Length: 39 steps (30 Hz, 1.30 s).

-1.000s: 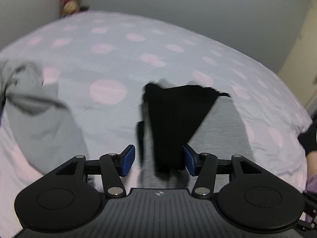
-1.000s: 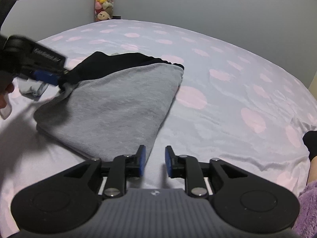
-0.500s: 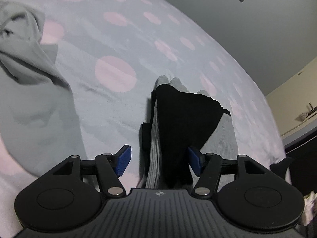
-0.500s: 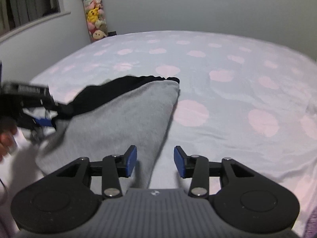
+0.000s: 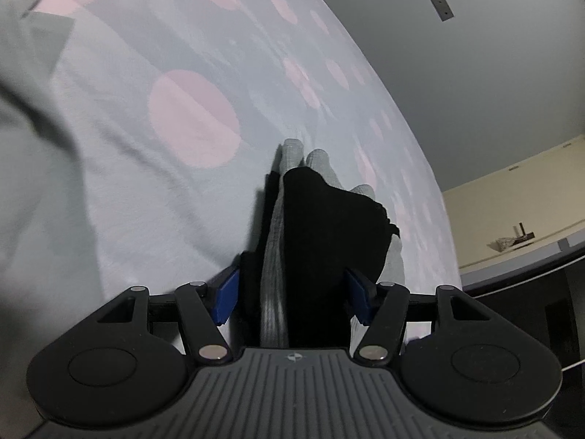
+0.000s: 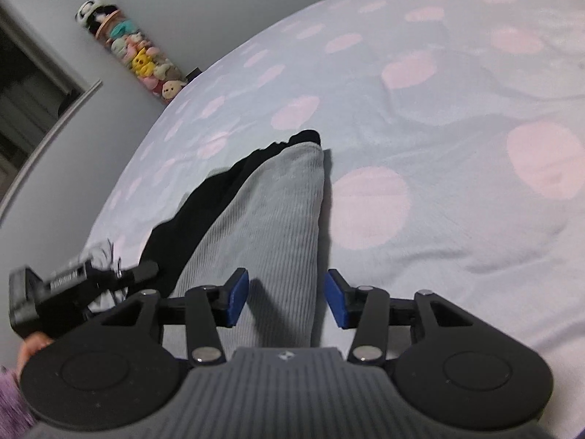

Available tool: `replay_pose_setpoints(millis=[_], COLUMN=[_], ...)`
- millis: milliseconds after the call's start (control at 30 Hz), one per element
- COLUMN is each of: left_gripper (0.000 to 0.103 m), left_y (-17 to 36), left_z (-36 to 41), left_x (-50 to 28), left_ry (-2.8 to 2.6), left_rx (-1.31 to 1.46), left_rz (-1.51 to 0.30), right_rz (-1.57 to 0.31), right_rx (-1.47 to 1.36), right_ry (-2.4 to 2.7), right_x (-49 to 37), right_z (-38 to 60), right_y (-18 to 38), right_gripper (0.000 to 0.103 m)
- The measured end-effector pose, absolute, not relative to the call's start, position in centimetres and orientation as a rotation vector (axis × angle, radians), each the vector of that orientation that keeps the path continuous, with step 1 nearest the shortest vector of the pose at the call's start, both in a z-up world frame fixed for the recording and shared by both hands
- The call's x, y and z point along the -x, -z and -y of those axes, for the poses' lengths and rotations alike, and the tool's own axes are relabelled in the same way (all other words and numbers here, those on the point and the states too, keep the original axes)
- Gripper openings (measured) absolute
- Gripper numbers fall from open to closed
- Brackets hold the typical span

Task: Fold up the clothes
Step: 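Grasp the shirt with the right gripper beside the left gripper, then carry the folded shirt with both grippers over to the clothes stack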

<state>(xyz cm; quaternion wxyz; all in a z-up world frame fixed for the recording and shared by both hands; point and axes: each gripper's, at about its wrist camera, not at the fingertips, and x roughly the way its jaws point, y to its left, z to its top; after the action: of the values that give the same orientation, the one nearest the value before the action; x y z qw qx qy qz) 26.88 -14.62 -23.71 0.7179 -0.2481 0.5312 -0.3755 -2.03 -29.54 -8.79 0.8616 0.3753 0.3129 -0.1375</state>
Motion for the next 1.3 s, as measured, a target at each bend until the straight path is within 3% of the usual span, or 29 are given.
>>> replay_pose_setpoints(millis=[333, 533, 733, 933, 1300], left_gripper=[0.043, 0.032, 0.023, 0.019, 0.016], left_y=[24.7, 25.1, 25.0, 23.6, 16.4], left_z=[16.5, 17.3, 17.8, 17.0, 14.9], left_x=[-28.8, -29.6, -29.8, -28.9, -24.4], left_ry=[0.919, 0.958, 0.987, 1.001, 1.058], left_rx=[0.541, 0.53, 0.51, 0.45, 0.391], left_rz=[-1.16, -1.158, -1.146, -1.091, -0.895], right_rz=[-0.627, -0.614, -0.62, -0.612, -0.487], right_rx=[-1.03, -1.094, -1.106, -0.995, -0.793], right_ry=[0.225, 0.196, 0.18, 0.177, 0.143], right_x=[-0.7, -2.3, -3.5, -3.3, 0.2], right_z=[32.6, 33.9, 34.6, 33.6, 30.4], right_y=[11.7, 12.8, 12.8, 11.1, 3.9], right_gripper=[0.047, 0.033, 0.026, 0.018, 0.016])
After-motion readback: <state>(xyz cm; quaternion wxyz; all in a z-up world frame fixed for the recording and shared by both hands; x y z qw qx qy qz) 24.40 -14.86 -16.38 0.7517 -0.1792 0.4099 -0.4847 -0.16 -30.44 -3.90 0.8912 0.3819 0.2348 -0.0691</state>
